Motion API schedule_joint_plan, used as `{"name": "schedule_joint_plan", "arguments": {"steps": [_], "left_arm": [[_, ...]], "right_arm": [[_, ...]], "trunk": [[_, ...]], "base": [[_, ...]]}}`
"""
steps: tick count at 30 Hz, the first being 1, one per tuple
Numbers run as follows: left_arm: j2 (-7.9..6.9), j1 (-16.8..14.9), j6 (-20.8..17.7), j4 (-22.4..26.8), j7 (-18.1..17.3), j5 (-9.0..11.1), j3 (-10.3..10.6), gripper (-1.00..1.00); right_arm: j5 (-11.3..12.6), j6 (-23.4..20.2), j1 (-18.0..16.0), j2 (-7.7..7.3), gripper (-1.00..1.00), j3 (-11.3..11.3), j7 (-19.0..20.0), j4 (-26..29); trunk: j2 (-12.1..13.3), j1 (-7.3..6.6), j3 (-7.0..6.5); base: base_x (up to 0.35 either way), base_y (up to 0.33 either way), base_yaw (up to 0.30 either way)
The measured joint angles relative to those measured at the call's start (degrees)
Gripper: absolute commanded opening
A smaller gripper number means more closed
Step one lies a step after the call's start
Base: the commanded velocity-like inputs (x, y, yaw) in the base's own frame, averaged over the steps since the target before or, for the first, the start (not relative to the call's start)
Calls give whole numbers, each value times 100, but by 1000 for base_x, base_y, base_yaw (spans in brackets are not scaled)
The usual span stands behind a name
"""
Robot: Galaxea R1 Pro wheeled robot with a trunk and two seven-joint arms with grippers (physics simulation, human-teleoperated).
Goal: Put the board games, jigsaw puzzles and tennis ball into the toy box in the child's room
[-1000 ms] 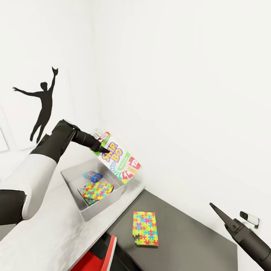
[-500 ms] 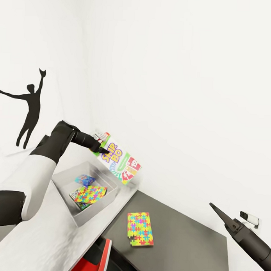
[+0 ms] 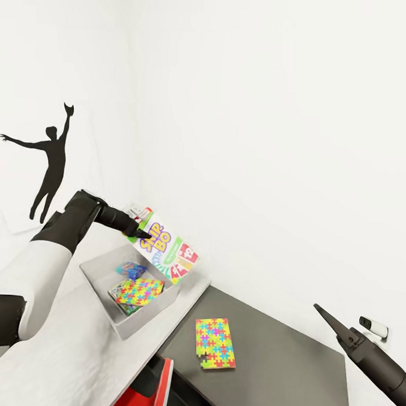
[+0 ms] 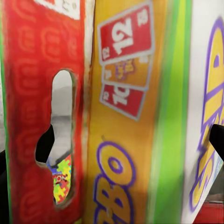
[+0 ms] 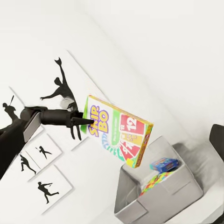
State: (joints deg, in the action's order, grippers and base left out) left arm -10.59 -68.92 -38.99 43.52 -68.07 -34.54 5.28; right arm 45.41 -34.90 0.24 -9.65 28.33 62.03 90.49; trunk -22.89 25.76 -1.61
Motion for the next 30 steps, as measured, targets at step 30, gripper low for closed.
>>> {"name": "schedule_joint_plan", "arguments": {"steps": [30], "left_arm": [[-137,28,-45,0,1,53,-3,-100]], "right_arm": [[-1,0,0,9,100,-2,-2,2]], "trunk": [[0,0,0]], "base": [[35,9,0]]}}
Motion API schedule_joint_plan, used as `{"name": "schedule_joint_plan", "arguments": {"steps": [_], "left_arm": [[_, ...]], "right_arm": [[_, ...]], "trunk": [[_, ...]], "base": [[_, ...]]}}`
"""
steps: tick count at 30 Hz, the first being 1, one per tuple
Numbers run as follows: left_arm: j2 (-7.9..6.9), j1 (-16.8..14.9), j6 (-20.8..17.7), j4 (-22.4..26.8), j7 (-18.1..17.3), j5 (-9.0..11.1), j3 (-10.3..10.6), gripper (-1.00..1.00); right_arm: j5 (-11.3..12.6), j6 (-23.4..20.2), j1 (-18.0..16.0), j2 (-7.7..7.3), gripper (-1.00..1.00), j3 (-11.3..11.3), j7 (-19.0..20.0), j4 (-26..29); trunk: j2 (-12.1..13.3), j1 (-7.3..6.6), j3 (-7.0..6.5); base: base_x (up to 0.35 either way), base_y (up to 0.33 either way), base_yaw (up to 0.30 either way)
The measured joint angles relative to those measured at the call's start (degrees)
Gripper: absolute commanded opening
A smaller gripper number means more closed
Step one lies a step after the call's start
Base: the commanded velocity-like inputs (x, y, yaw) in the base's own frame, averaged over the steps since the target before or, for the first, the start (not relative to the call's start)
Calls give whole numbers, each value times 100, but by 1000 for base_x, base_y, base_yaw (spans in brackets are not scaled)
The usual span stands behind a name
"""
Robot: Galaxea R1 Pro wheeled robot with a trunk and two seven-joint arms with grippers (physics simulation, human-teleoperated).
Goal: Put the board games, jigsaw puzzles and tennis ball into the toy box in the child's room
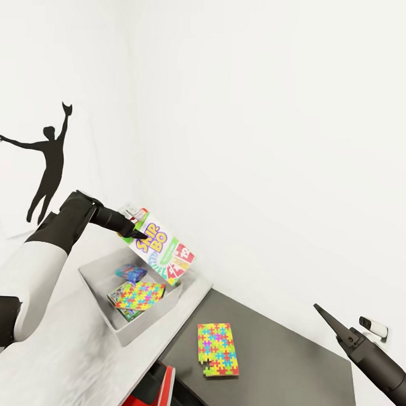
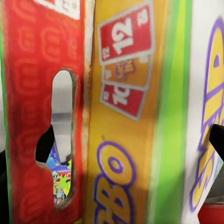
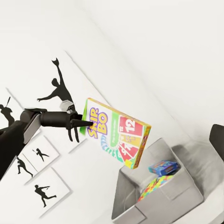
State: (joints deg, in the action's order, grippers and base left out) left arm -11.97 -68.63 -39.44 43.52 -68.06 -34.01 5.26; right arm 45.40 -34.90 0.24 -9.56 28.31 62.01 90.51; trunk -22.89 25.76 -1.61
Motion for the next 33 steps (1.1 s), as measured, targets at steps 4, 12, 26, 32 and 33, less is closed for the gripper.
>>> {"name": "schedule_joint_plan", "arguments": {"steps": [4,12,26,32,33], "left_arm": [[-3,0,-1,-1,5,-2,0,-100],[4,0,-10,0,4,-1,0,-100],[-10,0,-8,0,12,-6,0,-100],[-13,0,-8,0,65,-28,0,-100],[-13,0,-8,-2,71,-29,0,-100]], "right_arm": [[0,0,0,0,100,0,1,1],[0,0,0,0,100,0,1,0],[-2,-11,0,-5,100,33,-16,0],[-7,-9,0,-2,100,35,-17,0],[-8,-9,0,-3,100,35,-17,0]], "trunk": [[0,0,0],[0,0,0],[0,0,0],[0,0,0],[0,0,0]], "base": [[4,-49,0],[55,-89,0],[4,-5,0],[0,0,0],[0,0,0]]}}
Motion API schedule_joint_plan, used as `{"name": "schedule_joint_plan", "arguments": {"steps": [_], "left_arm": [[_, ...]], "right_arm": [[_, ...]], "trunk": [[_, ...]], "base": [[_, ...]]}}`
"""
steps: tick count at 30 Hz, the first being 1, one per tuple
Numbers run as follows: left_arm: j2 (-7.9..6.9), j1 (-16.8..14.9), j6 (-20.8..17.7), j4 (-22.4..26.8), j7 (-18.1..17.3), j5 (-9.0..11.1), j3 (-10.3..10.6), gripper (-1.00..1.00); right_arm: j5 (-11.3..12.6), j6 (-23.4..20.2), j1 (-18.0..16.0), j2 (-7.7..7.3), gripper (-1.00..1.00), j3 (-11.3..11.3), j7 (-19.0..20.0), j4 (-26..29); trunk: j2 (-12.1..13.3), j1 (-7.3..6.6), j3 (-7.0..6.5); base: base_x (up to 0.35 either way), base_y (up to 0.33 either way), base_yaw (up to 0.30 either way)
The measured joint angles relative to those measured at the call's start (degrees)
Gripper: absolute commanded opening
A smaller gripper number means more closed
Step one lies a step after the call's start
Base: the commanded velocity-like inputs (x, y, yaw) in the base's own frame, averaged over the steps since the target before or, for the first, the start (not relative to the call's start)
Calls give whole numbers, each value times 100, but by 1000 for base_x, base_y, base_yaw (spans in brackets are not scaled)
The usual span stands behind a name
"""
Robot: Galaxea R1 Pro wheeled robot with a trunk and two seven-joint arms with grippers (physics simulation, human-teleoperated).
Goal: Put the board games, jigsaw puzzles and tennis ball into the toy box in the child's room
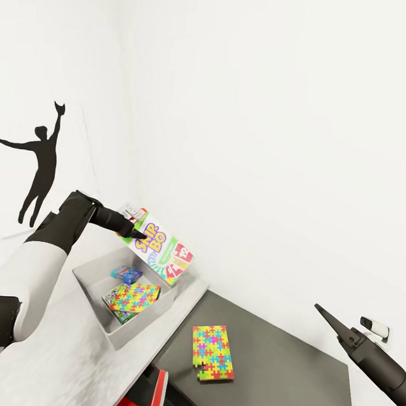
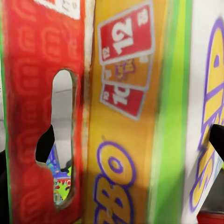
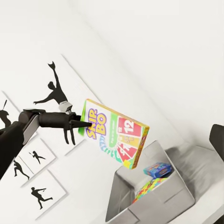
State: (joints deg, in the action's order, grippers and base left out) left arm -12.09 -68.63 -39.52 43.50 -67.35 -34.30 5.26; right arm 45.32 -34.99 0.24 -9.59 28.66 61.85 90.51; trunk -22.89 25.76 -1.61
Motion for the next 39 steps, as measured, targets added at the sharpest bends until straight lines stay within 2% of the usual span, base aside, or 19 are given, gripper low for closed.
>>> {"name": "schedule_joint_plan", "arguments": {"steps": [5,10,14,19,28,30,34,36,39], "left_arm": [[-3,-11,-12,-156,64,-18,-13,-100],[-15,-93,47,-667,380,-44,-23,-100],[-34,-117,59,-785,584,-27,-30,-100],[-190,-143,188,-859,834,-50,-20,-100],[-365,-150,392,-870,871,-40,-22,-100],[-415,-183,452,-902,909,-104,15,-100],[-390,-169,580,-1034,1036,-252,152,-100],[-324,-235,518,-1039,1101,-166,75,-100],[-226,-258,419,-1036,1198,-187,-28,-100]], "right_arm": [[-1,0,0,-4,100,0,0,0],[-1,0,0,-2,100,0,0,0],[-1,0,0,-4,100,0,0,0],[-1,0,0,-5,100,0,0,0],[-1,6,0,0,100,5,10,0],[-1,-25,22,3,100,39,45,9],[-3,-154,21,6,100,168,174,6],[-26,-218,49,-13,100,232,178,-17],[-26,-222,48,3,100,328,176,-18]], "trunk": [[0,0,0],[0,0,0],[0,0,0],[0,0,0],[0,0,0],[0,0,0],[0,0,0],[0,0,-1],[0,0,0]], "base": [[0,0,0],[0,0,0],[0,0,0],[0,0,0],[0,0,0],[0,0,0],[0,0,0],[0,0,0],[0,0,0]]}}
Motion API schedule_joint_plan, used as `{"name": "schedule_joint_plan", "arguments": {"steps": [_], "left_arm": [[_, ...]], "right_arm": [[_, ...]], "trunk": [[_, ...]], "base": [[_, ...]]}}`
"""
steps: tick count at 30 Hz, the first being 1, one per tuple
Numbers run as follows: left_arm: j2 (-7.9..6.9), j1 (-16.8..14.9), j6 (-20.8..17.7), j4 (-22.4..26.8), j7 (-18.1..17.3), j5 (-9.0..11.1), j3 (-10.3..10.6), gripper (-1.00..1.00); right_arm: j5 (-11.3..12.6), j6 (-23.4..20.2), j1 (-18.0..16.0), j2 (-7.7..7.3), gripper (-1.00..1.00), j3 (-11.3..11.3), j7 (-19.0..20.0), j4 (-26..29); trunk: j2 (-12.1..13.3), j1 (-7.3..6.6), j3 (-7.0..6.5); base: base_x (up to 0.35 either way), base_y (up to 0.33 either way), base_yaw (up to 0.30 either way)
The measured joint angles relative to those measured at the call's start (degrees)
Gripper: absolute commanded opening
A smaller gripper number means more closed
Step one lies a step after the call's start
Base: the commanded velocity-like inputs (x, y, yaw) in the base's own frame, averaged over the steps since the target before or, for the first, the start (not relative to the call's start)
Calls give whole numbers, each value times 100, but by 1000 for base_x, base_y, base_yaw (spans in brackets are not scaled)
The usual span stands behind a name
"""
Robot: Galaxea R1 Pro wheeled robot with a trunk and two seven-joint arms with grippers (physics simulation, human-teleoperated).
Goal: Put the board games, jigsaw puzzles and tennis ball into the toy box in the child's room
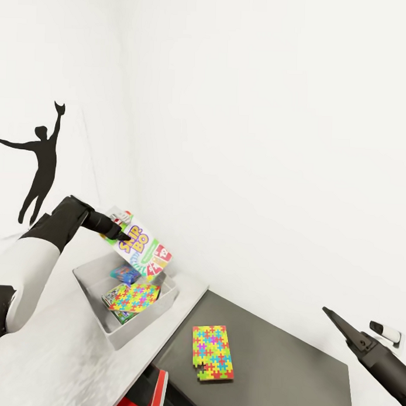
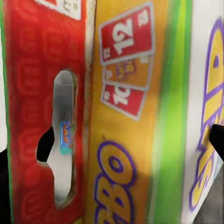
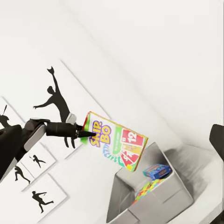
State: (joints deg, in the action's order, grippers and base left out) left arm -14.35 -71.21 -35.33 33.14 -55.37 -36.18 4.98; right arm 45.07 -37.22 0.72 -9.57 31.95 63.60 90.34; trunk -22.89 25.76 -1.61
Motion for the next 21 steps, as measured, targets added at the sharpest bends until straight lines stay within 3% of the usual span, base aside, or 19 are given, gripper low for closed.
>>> {"name": "schedule_joint_plan", "arguments": {"steps": [8,21], "left_arm": [[-11,-6,274,9,210,-99,193,-100],[-22,-6,275,7,249,-74,176,-100]], "right_arm": [[0,23,2,-30,100,257,-9,8],[0,14,4,-35,100,279,-8,9]], "trunk": [[0,0,0],[0,0,0]], "base": [[0,0,0],[0,0,0]]}}
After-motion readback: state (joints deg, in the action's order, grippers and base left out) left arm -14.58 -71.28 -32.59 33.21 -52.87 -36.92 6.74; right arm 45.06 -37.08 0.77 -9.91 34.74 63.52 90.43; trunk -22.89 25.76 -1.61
